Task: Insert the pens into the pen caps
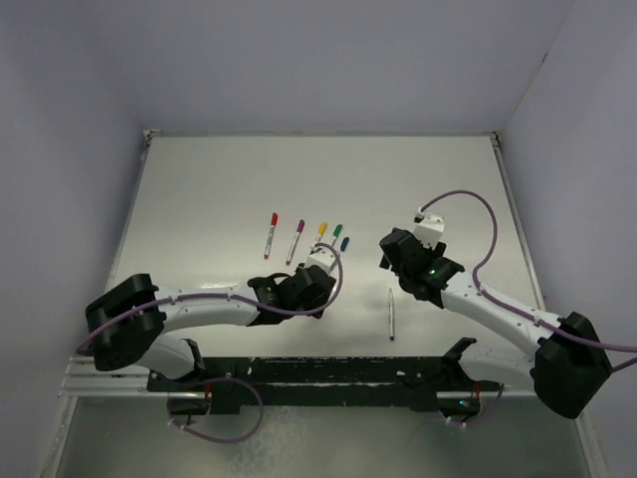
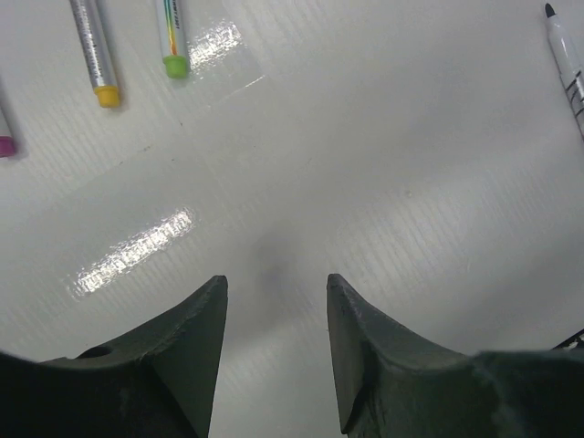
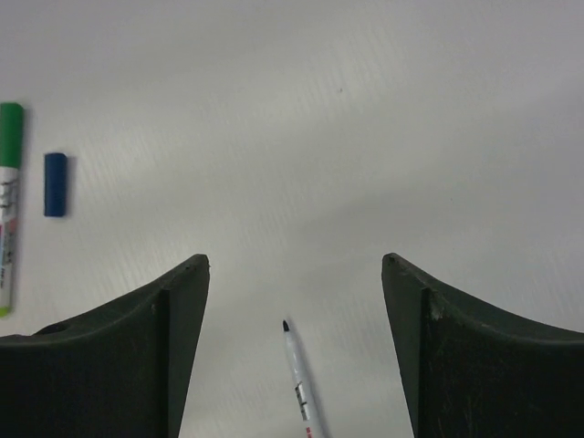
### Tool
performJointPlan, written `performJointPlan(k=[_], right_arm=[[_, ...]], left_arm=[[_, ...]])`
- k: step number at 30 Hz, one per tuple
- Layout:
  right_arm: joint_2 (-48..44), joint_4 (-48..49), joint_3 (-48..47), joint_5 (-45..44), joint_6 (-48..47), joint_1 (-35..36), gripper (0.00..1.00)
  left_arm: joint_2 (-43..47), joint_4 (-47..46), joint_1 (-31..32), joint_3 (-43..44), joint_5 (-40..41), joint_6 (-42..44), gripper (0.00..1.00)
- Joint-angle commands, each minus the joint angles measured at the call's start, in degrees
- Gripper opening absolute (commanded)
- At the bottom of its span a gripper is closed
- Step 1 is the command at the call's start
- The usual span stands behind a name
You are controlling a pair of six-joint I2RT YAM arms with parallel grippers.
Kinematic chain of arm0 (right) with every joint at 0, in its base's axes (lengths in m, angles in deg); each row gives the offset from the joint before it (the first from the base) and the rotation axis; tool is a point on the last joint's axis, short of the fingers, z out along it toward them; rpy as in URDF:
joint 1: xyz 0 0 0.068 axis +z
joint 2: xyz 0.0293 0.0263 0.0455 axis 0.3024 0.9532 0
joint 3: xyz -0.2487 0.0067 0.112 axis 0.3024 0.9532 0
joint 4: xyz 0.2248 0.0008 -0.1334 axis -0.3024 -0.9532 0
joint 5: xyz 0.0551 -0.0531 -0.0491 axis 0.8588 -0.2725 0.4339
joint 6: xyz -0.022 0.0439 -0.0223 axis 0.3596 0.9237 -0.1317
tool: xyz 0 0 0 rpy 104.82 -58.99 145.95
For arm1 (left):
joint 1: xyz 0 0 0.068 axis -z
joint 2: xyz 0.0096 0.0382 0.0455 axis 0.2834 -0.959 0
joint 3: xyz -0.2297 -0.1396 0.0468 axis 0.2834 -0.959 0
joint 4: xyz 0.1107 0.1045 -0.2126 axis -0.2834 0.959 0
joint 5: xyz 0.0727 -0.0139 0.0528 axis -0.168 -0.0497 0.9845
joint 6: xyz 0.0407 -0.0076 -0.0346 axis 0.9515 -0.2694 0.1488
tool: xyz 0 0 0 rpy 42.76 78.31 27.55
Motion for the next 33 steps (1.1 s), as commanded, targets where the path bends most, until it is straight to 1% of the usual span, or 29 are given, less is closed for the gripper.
performJointPlan(k=[1, 3, 9, 11, 12, 15, 18, 20, 24, 27, 29, 31, 33], right_arm=[[0.2, -7.3, 2.2, 5.9, 3.9, 0.0, 0.76], [0.9, -9.8, 2.7, 9.4, 5.5, 0.2, 0.75], [0.9, -16.2, 5.5, 17.3, 12.4, 1.5, 0.82], [0.2, -18.1, 6.7, 17.2, 14.9, 1.7, 0.84], [-0.4, -18.9, 6.9, 16.8, 15.7, 1.7, 0.83], [-1.6, -19.6, 7.3, 17.3, 17.5, 1.7, 0.84], [-0.4, -21.8, 6.4, 17.9, 19.4, 1.7, 0.84], [1.0, -22.2, 5.8, 20.4, 20.1, 1.7, 0.85], [2.8, -21.7, 5.0, 22.5, 18.9, 1.7, 0.86], [4.5, -22.3, 4.1, 22.7, 18.4, 1.7, 0.82], [5.7, -22.8, 3.5, 22.1, 18.0, 1.7, 0.77], [6.7, -22.3, 3.2, 20.6, 16.8, 1.8, 0.67], [7.1, -21.0, 3.2, 21.0, 15.6, 1.7, 0.54]], left_arm=[[5.4, 0.3, -0.5, -0.8, 4.3, -1.0, 0.51], [6.5, 1.2, -0.7, -0.7, 4.9, -0.4, 0.51], [9.2, 2.7, -1.4, -0.3, 5.3, 1.2, 0.51], [10.3, 3.0, -1.6, -0.3, 5.5, 1.8, 0.51], [10.8, 3.1, -1.7, -0.3, 5.6, 2.1, 0.51], [12.0, 3.9, -2.2, -0.3, 5.7, 3.2, 0.51], [13.5, 4.4, -2.6, -0.8, 5.7, 4.1, 0.52], [14.7, 4.4, -2.9, -1.3, 5.6, 4.7, 0.51], [16.7, 4.5, -3.8, -2.2, 5.8, 5.5, 0.52], [17.7, 3.8, -4.4, -3.0, 5.3, 5.7, 0.52], [17.5, 3.3, -4.8, -3.5, 4.2, 5.8, 0.52], [17.1, 3.0, -5.0, -3.8, 3.3, 5.5, 0.52], [16.7, 2.8, -5.1, -4.2, 2.7, 5.1, 0.52]])
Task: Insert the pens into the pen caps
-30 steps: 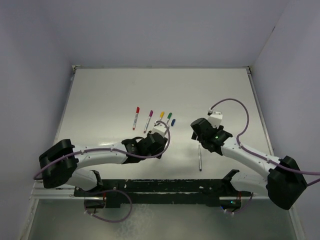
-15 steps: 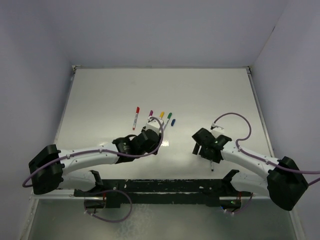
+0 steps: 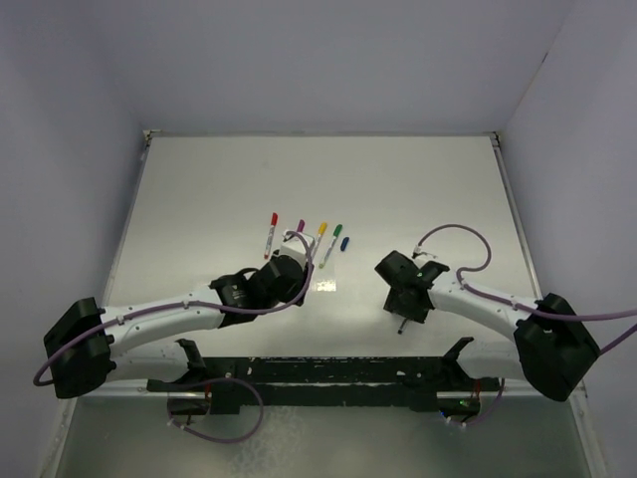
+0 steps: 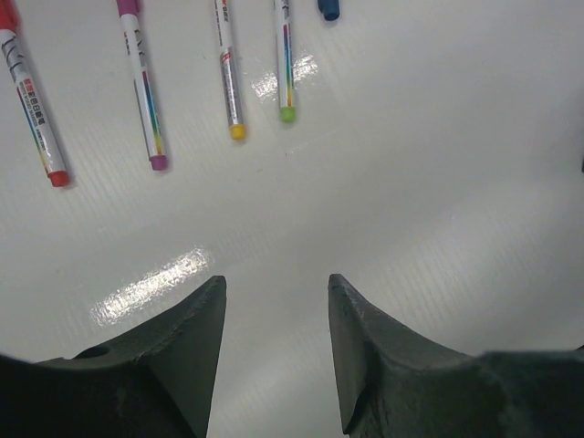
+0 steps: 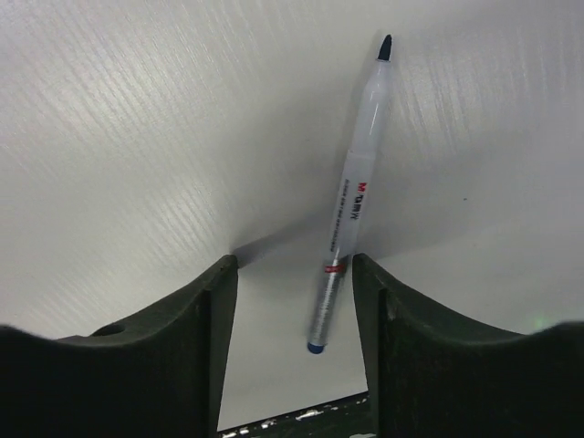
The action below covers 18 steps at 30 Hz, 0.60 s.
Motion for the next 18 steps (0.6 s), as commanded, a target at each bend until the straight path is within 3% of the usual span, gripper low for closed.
performJointPlan(k=[1, 3, 5, 7, 11, 18], right_arm=[[1.3, -1.1, -1.4, -0.9, -1.8, 0.2, 0.46], [1.2, -0.3, -1.3, -0.7, -2.5, 0.2, 0.23], [1.2, 0.3, -1.4, 0.1, -2.6, 0.2, 0.17], [1.7, 0.1, -1.6, 0.4, -2.3, 0.1, 0.25], [2.9, -1.9, -2.3, -2.0, -0.7, 0.2, 0.6], [6.6, -0.7, -4.3, -4.1, -0.7, 0.1, 0.62]], left_arm=[[0.2, -1.9, -0.5, -1.0, -1.8, 0.3, 0.52], [0.3, -2.0, -0.4, -1.3, -2.0, 0.1, 0.52], [0.4, -2.1, -0.4, -1.4, -2.0, 0.1, 0.52], [0.5, -2.0, -0.4, -1.4, -2.1, 0.0, 0.52], [0.6, -2.3, -0.5, -1.7, -2.6, -0.2, 0.52], [-1.1, -3.1, -0.5, -1.4, -3.7, 0.4, 0.52]])
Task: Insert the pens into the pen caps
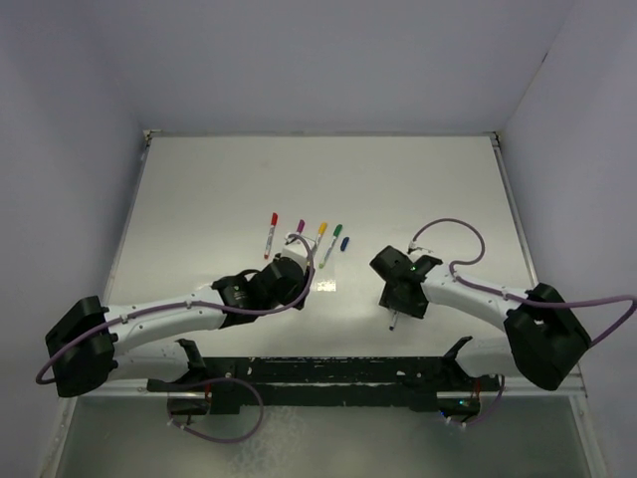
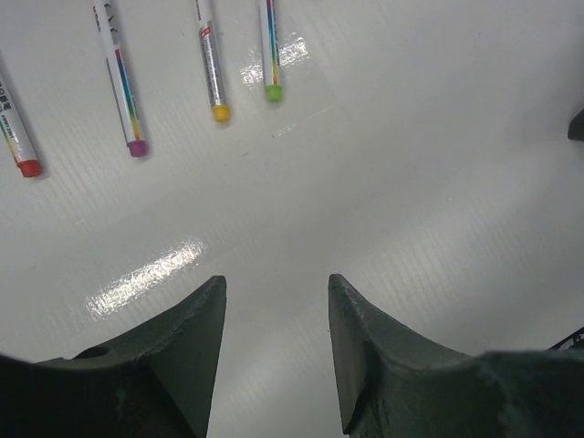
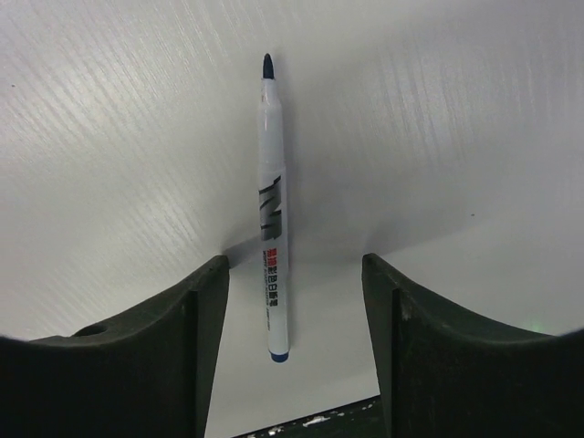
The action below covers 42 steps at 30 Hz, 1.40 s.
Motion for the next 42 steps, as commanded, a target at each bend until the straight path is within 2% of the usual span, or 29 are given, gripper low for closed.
performJointPlan(k=[1, 3, 5, 7, 9, 10, 14, 18, 21, 24, 30, 42], right_arm=[[3.8, -0.6, -2.3, -3.6, 0.5, 0.2, 0.6], [5.3, 0.5, -3.0, -3.4, -0.6, 0.2, 0.48], [6.1, 1.1, -3.4, -3.0, -1.4, 0.1, 0.29], [6.4, 1.9, -3.6, -2.3, -2.2, 0.2, 0.15], [6.0, 2.3, -3.3, -1.9, -2.5, 0.2, 0.03], [5.6, 2.8, -3.0, -1.7, -2.9, 0.1, 0.0], [3.8, 8.0, -2.0, 0.7, -6.5, 0.2, 0.0], [0.4, 15.3, -2.6, 2.4, -11.9, 0.2, 0.0], [-5.2, 25.1, -1.6, 4.2, -16.9, 0.1, 0.0], [-10.1, 35.6, -0.6, 4.0, -21.0, 0.1, 0.0], [-13.2, 48.8, -0.4, 7.4, -26.5, 0.1, 0.0], [-13.5, 67.5, 3.1, 28.2, -27.9, 0.1, 0.0]], left_arm=[[-0.9, -2.9, -0.2, 0.0, -1.3, 0.5, 0.52], [-1.0, -3.1, -0.2, -0.1, -1.7, 0.3, 0.52], [-0.9, -3.2, -0.2, -0.3, -2.0, 0.1, 0.52], [-0.5, -3.2, -0.2, -0.5, -2.2, -0.3, 0.52], [0.2, -3.2, -0.2, -0.9, -2.2, -0.6, 0.52], [0.5, -3.2, -0.2, -1.1, -2.3, -0.7, 0.52], [1.2, -4.5, -0.2, -2.2, -3.4, -0.1, 0.52], [5.1, -13.1, -0.2, -6.9, -8.3, 2.1, 0.52], [10.0, -20.7, -0.2, -10.9, -10.7, 2.4, 0.51], [13.3, -23.8, -0.3, -12.0, -12.4, 3.3, 0.51], [17.4, -34.9, -0.2, -15.2, -17.3, 4.4, 0.53], [11.2, -46.0, -0.4, -14.2, -15.7, 3.0, 0.54]])
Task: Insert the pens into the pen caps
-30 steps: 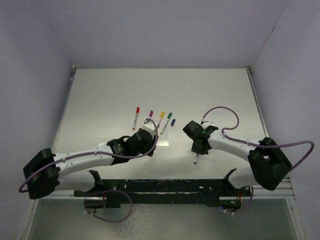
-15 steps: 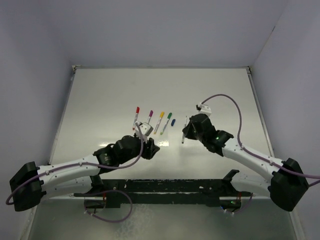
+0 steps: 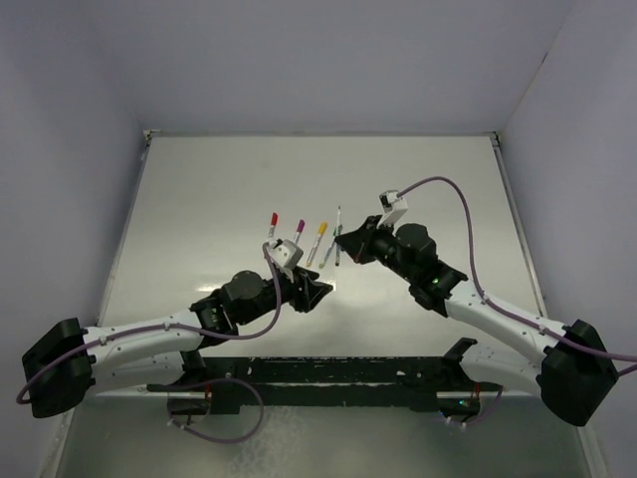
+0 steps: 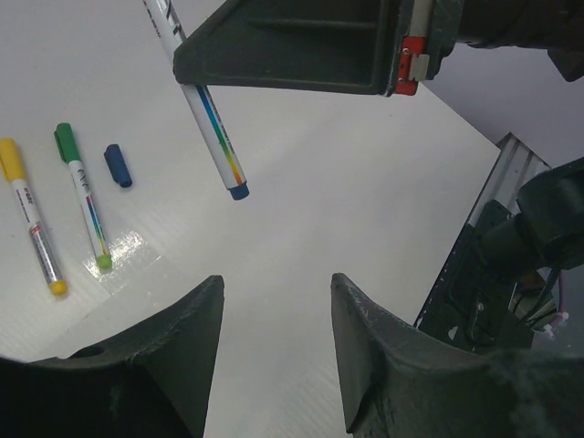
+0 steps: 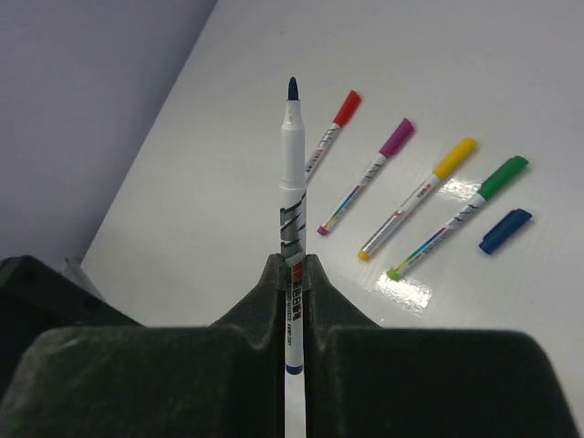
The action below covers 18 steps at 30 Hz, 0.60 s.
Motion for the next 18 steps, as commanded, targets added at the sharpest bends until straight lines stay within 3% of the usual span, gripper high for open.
performJointPlan(k=[1, 9, 18], right_arm=[[-0.8, 11.4, 1.4, 10.9, -1.3, 0.0, 0.0], [-2.7, 16.5, 3.9, 16.8, 0.7, 0.1, 0.0], [-4.4, 19.5, 5.6, 19.3, 2.9, 0.1, 0.0]], left_arm=[[-2.0, -9.0, -0.5, 1.3, 0.5, -0.6, 0.54], [-2.3, -17.2, -1.9, -0.1, 0.8, -1.3, 0.54], [-2.4, -17.9, -2.9, -1.0, 2.2, -2.6, 0.54]])
